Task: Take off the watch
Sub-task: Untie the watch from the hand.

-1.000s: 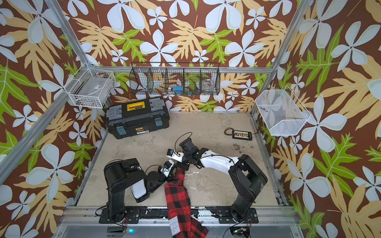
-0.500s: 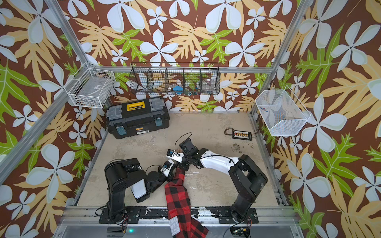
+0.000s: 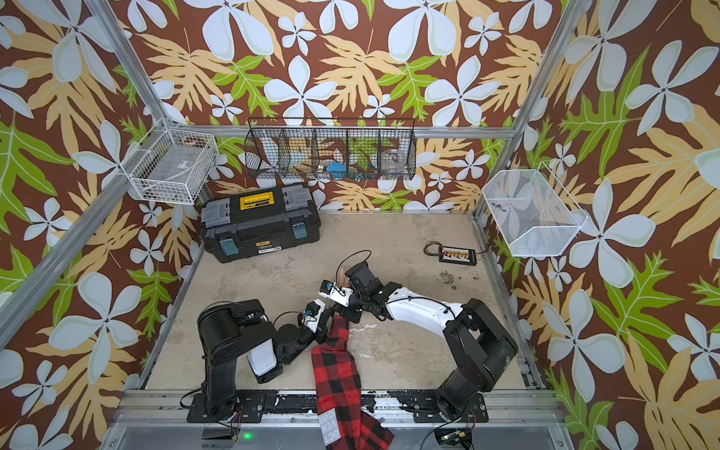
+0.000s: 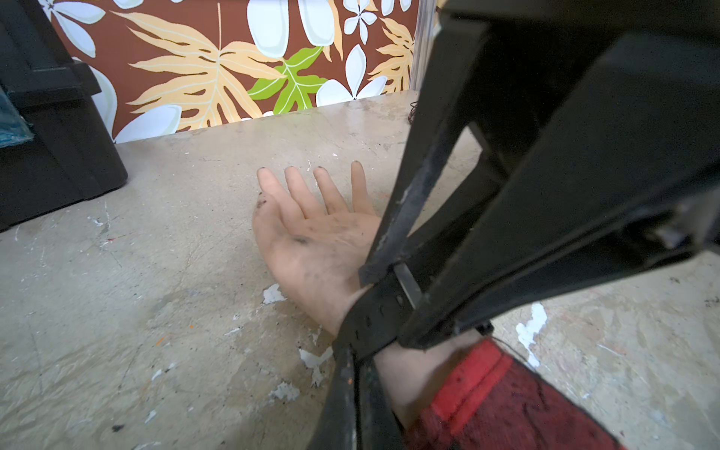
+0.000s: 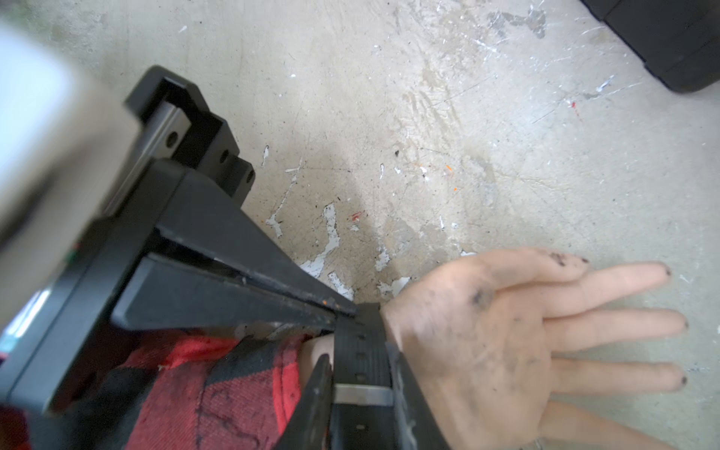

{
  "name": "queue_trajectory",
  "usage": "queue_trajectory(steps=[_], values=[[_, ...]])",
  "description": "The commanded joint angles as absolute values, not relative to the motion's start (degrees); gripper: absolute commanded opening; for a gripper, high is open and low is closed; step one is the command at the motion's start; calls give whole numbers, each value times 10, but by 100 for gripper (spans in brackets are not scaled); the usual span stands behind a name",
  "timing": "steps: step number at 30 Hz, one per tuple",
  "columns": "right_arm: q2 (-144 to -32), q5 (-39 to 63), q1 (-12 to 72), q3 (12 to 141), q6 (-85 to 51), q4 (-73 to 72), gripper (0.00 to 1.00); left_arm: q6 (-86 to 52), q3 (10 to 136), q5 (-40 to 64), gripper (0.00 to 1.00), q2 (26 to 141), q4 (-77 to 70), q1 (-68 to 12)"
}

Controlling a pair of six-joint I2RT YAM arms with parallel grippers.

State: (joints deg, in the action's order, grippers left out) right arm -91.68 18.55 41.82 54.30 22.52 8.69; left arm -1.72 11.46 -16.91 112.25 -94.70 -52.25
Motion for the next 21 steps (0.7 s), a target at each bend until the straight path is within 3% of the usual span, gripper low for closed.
queue_trajectory(steps=[1, 21], values=[[-901, 140, 408, 535, 219, 92, 17, -48, 106, -262, 0, 1122, -1007, -515], [-866, 144, 394, 507, 216, 73, 13, -100, 110, -294, 0, 1124, -949, -498]])
